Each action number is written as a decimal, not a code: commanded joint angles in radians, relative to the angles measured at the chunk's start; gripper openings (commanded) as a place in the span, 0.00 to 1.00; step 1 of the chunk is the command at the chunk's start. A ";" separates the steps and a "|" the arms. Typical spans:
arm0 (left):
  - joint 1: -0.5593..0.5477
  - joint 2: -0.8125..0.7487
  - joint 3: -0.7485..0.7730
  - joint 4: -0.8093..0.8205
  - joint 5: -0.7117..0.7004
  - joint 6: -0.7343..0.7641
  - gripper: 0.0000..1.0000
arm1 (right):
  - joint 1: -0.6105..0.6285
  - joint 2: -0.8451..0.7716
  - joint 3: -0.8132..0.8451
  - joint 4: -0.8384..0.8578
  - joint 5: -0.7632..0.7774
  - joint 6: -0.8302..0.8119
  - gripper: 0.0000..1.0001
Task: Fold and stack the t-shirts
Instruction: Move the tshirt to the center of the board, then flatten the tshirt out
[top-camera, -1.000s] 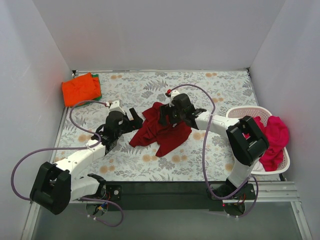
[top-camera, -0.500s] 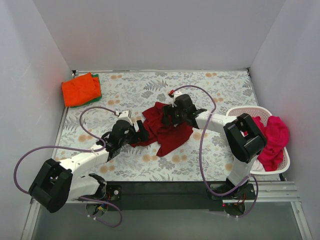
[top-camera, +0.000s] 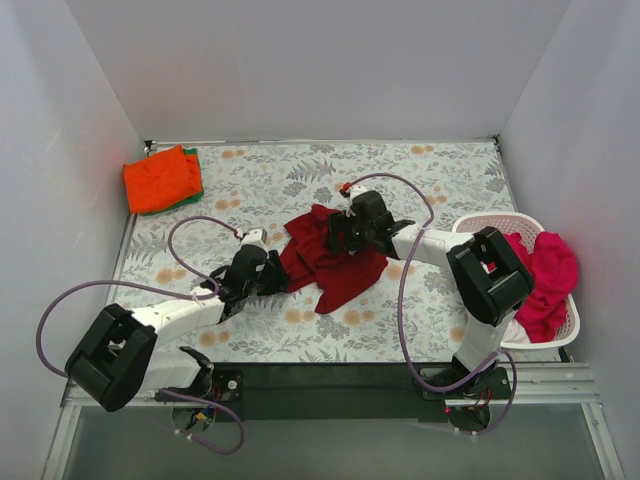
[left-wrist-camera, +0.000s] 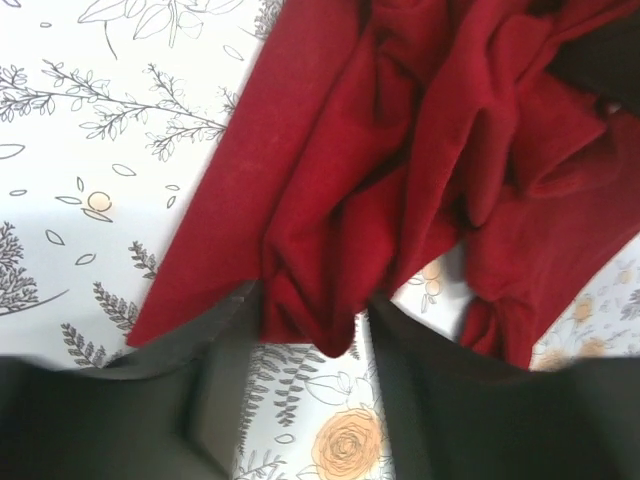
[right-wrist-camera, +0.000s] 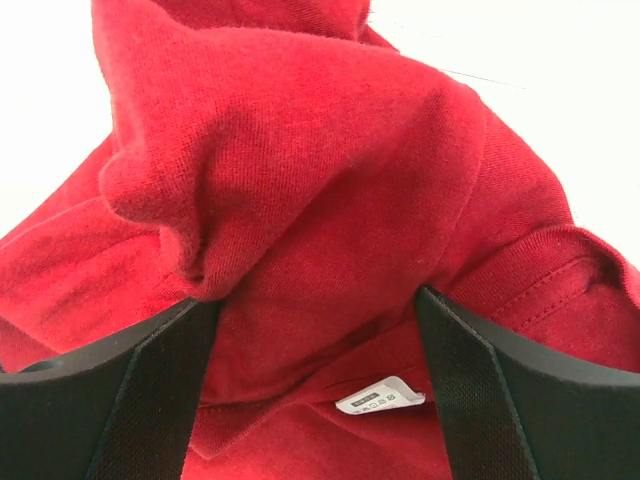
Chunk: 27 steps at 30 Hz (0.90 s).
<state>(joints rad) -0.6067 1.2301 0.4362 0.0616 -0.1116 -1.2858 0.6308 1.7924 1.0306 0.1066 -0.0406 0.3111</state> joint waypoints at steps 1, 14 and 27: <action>-0.010 0.026 0.013 0.023 -0.014 0.000 0.39 | -0.017 -0.041 -0.023 0.022 0.008 0.019 0.72; -0.008 -0.115 0.197 -0.153 -0.272 0.039 0.00 | -0.051 -0.011 -0.003 0.027 -0.071 -0.009 0.04; 0.015 -0.196 0.561 -0.238 -0.528 0.266 0.00 | -0.056 -0.487 0.031 -0.280 0.341 -0.144 0.01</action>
<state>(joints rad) -0.5991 1.0843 0.9051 -0.1616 -0.5674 -1.1168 0.5827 1.4181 1.0130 -0.0681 0.1059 0.2310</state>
